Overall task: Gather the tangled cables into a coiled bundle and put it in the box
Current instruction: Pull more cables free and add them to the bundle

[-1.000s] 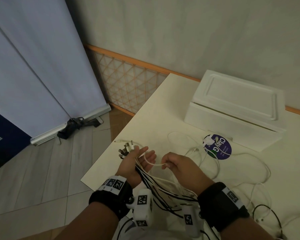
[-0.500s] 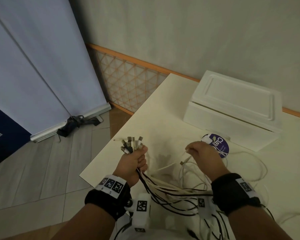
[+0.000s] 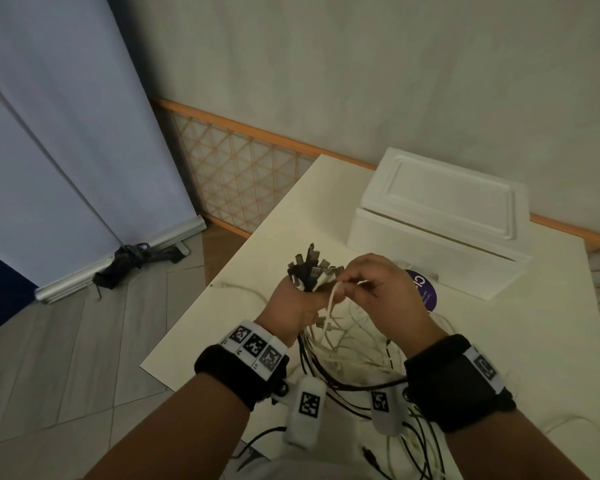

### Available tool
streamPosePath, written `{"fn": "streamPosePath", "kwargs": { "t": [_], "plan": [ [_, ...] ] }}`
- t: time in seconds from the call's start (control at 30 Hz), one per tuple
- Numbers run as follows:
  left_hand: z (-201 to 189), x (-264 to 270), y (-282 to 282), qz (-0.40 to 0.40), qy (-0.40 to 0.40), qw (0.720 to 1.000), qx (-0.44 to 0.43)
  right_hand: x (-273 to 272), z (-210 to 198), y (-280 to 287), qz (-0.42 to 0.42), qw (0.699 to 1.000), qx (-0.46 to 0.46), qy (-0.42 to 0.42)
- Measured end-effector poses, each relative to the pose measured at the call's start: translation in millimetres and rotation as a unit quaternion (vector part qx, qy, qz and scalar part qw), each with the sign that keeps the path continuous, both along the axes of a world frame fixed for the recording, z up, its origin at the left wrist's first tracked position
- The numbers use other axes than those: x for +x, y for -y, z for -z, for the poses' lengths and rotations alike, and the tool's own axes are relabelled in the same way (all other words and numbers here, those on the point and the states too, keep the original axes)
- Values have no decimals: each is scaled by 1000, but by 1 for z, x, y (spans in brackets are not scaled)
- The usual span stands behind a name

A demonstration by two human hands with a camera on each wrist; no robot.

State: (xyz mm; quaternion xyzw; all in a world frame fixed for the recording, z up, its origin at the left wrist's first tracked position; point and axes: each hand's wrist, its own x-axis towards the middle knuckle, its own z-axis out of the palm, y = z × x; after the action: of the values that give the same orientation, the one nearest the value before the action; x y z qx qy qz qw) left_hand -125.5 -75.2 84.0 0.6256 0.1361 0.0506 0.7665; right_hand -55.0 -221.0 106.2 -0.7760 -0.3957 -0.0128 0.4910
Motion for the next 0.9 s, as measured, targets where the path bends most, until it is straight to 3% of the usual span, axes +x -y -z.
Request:
{"fn": "streamPosePath", "kwargs": {
  "t": [0.13, 0.23, 0.3, 0.43, 0.53, 0.67, 0.73, 0.8, 0.9],
  "plan": [
    [2, 3, 2, 3, -1, 998, 60, -7, 5, -1, 20, 1000, 8, -4],
    [0, 5, 3, -65, -20, 998, 6, -11, 10, -4, 69, 992, 19, -105],
    [-7, 5, 4, -92, -7, 994, -56, -9, 18, -4, 69, 988, -24, -133],
    [-11, 4, 3, -103, 21, 988, -114, -7, 39, -2, -34, 961, -269, -58],
    [-13, 4, 7, -91, 27, 985, -142, -5, 38, -5, -25, 956, -291, -13],
    [-9, 5, 11, -65, 17, 984, -165, -4, 24, -13, -47, 947, -315, -37],
    [-9, 6, 12, -58, 9, 985, -162, -2, 21, -16, -58, 937, -343, 10],
    [-7, 6, 12, -60, 8, 987, -149, 1, 18, -16, -48, 951, -297, 67],
    [5, 8, 10, -44, -2, 991, -129, 5, 1, -11, 34, 989, -103, 100]
  ]
}}
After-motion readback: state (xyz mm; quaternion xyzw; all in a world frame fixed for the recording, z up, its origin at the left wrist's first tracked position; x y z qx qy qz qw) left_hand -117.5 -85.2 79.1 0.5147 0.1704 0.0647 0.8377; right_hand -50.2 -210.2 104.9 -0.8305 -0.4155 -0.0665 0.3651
